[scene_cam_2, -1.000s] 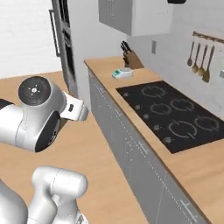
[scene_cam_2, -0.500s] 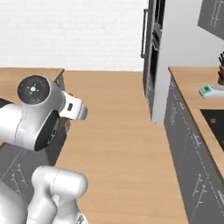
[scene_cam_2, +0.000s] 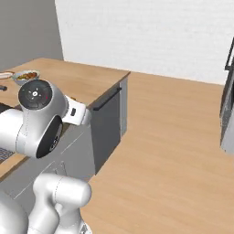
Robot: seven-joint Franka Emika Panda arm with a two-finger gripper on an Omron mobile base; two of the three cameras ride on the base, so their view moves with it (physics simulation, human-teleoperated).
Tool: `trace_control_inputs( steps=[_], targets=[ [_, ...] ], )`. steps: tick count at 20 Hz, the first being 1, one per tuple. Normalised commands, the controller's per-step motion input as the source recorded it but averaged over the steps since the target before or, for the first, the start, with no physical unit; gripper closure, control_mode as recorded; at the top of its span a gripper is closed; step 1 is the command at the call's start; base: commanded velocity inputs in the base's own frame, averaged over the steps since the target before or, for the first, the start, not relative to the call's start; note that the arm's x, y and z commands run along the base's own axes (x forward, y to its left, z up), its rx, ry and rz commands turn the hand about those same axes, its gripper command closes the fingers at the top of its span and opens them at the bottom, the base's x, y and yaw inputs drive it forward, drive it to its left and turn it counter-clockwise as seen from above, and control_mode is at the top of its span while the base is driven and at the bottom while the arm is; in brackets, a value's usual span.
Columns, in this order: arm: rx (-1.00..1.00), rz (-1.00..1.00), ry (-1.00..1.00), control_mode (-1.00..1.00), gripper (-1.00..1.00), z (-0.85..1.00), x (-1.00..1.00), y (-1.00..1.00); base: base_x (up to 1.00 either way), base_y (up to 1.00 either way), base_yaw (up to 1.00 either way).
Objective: Start the toaster. Once the lever pops up, take the bread to the plate on the dining counter.
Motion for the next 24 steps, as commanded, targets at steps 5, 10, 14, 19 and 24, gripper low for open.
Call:
trace_control_inputs(
  steps=[5, 10, 14, 19, 24],
  targets=[
    [0.00, 0.00, 0.00, 1.00, 1.00, 0.00, 0.00, 0.00, 0.10, -0.41, 0.35],
    [0.00, 0.00, 0.00, 1.00, 1.00, 0.00, 0.00, 0.00, 0.69, -0.71, 0.06],
    [0.00, 0.00, 0.00, 1.00, 1.00, 0.00, 0.00, 0.00, 0.92, -0.65, -0.07],
    [0.00, 0.00, 0.00, 1.00, 1.00, 0.00, 0.00, 0.00, 1.00, -0.49, -0.19],
    [0.00, 0.00, 0.00, 1.00, 1.00, 0.00, 0.00, 0.00, 1.00, -0.38, -0.20]
  ],
)
